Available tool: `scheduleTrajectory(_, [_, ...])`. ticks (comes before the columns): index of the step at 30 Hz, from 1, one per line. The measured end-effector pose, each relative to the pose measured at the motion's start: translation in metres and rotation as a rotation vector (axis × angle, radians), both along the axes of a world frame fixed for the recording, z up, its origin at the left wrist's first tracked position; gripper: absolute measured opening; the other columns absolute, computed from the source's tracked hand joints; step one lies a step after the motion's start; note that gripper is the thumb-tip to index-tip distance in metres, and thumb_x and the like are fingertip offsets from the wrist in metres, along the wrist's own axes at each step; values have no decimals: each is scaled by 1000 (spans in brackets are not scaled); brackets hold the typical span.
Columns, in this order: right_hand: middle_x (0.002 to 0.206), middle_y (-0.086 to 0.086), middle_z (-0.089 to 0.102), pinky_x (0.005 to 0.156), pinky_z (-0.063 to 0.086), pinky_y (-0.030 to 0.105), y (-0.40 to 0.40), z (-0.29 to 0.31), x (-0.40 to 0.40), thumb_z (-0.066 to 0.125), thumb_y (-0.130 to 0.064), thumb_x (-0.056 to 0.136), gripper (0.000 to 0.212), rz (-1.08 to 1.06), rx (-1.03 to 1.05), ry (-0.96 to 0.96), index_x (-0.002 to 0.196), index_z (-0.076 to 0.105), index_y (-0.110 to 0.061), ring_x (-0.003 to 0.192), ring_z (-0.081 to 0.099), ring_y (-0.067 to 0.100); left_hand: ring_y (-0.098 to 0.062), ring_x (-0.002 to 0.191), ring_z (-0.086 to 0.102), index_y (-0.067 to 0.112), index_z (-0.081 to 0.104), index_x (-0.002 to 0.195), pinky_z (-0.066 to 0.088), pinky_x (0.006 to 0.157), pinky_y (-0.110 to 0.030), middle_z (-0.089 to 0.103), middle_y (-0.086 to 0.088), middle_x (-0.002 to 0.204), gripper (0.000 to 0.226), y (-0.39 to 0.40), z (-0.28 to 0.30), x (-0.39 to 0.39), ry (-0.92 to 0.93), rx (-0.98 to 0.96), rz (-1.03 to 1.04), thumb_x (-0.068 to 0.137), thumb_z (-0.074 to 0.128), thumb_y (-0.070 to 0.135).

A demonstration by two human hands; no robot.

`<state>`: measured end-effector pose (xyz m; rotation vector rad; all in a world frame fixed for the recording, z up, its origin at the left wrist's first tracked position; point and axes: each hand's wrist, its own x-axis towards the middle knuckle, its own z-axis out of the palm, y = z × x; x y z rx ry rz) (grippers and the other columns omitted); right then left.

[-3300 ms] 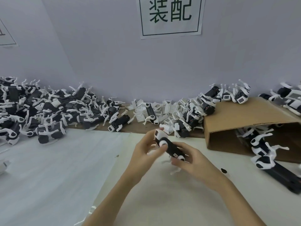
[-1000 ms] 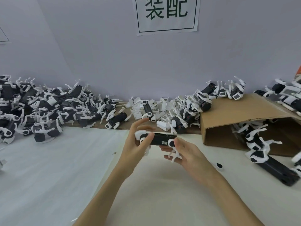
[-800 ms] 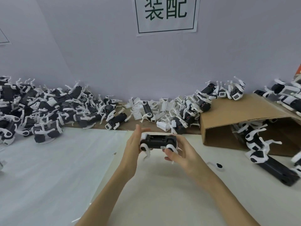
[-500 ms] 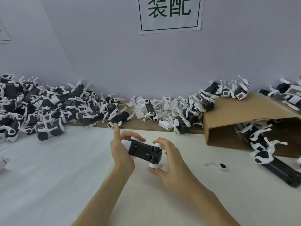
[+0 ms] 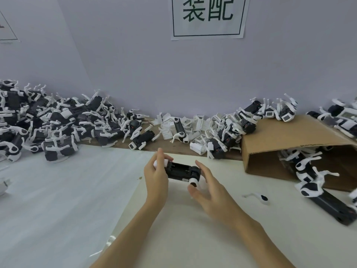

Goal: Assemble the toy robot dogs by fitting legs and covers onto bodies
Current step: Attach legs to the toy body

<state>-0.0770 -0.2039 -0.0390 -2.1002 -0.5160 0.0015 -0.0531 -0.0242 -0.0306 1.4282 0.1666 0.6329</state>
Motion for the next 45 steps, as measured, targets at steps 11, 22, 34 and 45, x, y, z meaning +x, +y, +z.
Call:
scheduleTrajectory(11, [172,12,-11,122,27,42,17,4,73,47,-12,105,49,-123,-579,-232,154,38,-14,157,3,33,-24,74,54,11,71,80,44,73,-39,62,0,73,52,28,-4,18,101,-196,179,113,44,40])
scheduleTrajectory(22, [139,2,47,110,30,35,24,6,113,51,1,83,47,-302,-839,-499,128,61,-11,123,38,28,-25,76,58,13,72,79,46,76,-42,67,2,73,48,29,-6,19,136,-229,112,112,47,37])
scheduleTrajectory(34, [142,-10,53,111,22,41,29,7,116,55,-14,100,39,-290,-558,-439,136,66,-27,136,34,20,-19,65,54,13,72,80,42,69,-35,66,11,65,47,29,-11,16,147,-199,80,112,48,38])
scheduleTrajectory(45, [97,-5,75,75,59,27,-4,6,30,75,-7,92,15,-442,397,-193,102,75,-19,89,72,11,-17,72,60,13,73,79,45,70,-33,65,11,69,48,20,-7,12,147,-151,3,111,49,39])
